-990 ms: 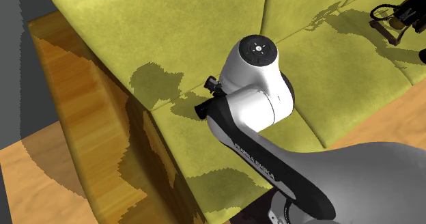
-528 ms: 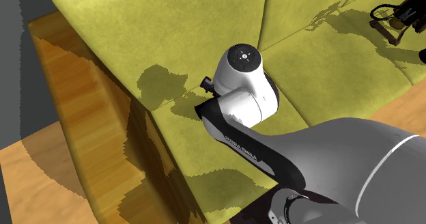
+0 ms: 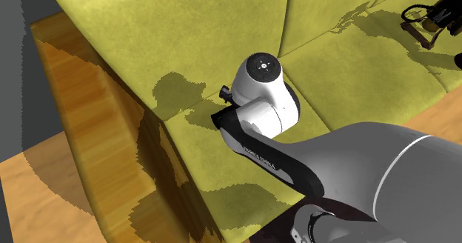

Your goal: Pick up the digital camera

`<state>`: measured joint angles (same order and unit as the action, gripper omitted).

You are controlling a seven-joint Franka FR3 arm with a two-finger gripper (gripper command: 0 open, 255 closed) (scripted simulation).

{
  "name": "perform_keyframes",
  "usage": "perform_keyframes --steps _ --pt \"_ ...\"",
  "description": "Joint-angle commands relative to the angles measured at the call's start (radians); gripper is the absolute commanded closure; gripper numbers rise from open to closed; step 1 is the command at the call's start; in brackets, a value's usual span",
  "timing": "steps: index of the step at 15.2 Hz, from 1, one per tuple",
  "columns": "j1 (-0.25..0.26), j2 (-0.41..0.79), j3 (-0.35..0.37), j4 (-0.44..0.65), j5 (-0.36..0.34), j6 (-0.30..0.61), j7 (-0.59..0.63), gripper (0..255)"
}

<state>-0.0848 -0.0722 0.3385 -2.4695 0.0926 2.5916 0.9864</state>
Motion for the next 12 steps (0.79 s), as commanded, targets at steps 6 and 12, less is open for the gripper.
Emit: perform_keyframes --steps 6,12 --pt "0.002 0.0 0.002 -0.003 0.001 0.0 0.003 255" --pt "0.005 -0.062 -0.004 0.026 0.023 -0.089 -0.012 255"
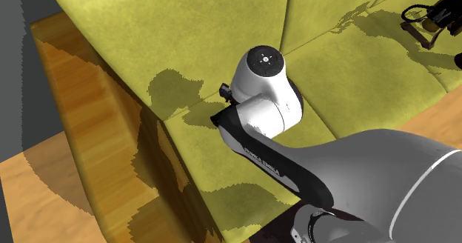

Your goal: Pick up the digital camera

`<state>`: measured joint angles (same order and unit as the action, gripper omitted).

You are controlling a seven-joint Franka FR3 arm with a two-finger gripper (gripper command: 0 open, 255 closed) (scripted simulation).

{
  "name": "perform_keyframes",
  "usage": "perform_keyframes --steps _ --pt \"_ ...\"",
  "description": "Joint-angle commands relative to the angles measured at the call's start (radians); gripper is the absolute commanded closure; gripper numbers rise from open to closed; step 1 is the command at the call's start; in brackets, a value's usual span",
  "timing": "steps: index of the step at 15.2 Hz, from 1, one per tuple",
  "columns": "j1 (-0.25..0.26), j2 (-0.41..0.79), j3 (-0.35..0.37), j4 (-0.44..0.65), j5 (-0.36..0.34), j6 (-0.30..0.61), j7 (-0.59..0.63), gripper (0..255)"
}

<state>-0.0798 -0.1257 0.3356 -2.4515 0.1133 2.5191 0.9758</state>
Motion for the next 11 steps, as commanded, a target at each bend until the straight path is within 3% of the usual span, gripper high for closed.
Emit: perform_keyframes --steps 1,11 --pt "0.001 -0.018 -0.002 0.014 0.005 -0.031 -0.003 255" --pt "0.003 -0.084 -0.013 0.069 0.02 -0.151 -0.013 255"
